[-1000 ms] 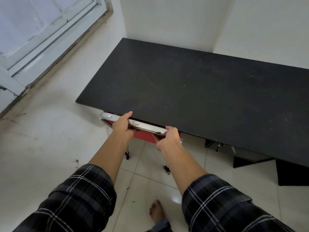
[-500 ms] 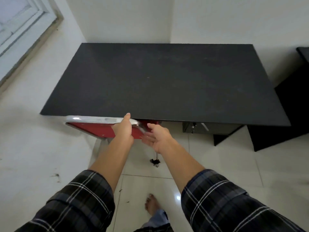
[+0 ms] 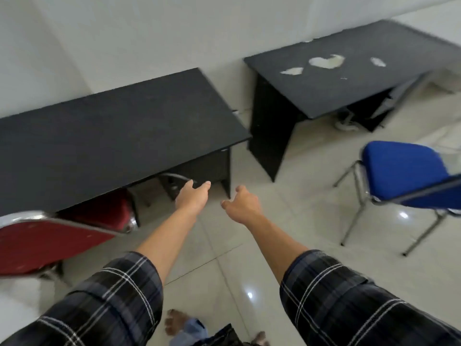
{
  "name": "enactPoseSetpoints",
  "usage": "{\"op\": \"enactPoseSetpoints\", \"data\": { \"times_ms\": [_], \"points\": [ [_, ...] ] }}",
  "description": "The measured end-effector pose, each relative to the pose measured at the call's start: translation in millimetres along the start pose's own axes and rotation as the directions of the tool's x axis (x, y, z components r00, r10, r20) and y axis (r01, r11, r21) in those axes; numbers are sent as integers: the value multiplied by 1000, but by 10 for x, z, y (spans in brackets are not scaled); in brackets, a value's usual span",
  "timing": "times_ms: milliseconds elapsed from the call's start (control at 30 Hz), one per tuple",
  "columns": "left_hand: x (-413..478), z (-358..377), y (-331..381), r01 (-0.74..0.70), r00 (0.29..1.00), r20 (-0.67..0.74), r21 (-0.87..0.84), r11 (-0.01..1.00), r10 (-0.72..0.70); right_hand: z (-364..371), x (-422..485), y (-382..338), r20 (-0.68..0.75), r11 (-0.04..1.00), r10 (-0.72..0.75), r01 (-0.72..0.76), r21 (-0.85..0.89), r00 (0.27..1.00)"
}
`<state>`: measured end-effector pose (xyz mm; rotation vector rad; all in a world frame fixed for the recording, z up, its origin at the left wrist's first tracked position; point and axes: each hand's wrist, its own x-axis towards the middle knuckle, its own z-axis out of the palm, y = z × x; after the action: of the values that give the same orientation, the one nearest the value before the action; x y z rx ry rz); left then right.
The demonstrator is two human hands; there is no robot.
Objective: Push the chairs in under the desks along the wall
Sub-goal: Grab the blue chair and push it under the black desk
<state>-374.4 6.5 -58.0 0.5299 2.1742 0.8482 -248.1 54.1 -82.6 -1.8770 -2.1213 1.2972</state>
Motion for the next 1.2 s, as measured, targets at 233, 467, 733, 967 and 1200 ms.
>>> {"op": "enactPoseSetpoints", "data": {
  "times_ms": [233, 467, 733, 967, 1200],
  "points": [
    [-967, 1733, 687, -357, 925, 294, 453, 817, 242, -1495, -539, 1635, -273, 978, 205, -207, 22, 940],
    [-1979, 3317, 1337, -675, 711, 571, 392, 625, 409, -2672, -1126, 3042, -455, 893, 443, -337, 298, 773],
    [-2654, 4978, 2076, -767, 560, 714, 255, 589, 420, -3713, -1224, 4293, -509, 796, 604, -432, 424, 613],
    [-2797, 6160, 2815, -707, 606, 689, 236, 667, 398, -4608, -861, 5023, -510, 774, 629, -410, 482, 587],
    [-2810, 6888, 3394, -594, 768, 526, 373, 712, 365, -5496, -400, 5550, -507, 805, 575, -331, 493, 643]
  ]
}}
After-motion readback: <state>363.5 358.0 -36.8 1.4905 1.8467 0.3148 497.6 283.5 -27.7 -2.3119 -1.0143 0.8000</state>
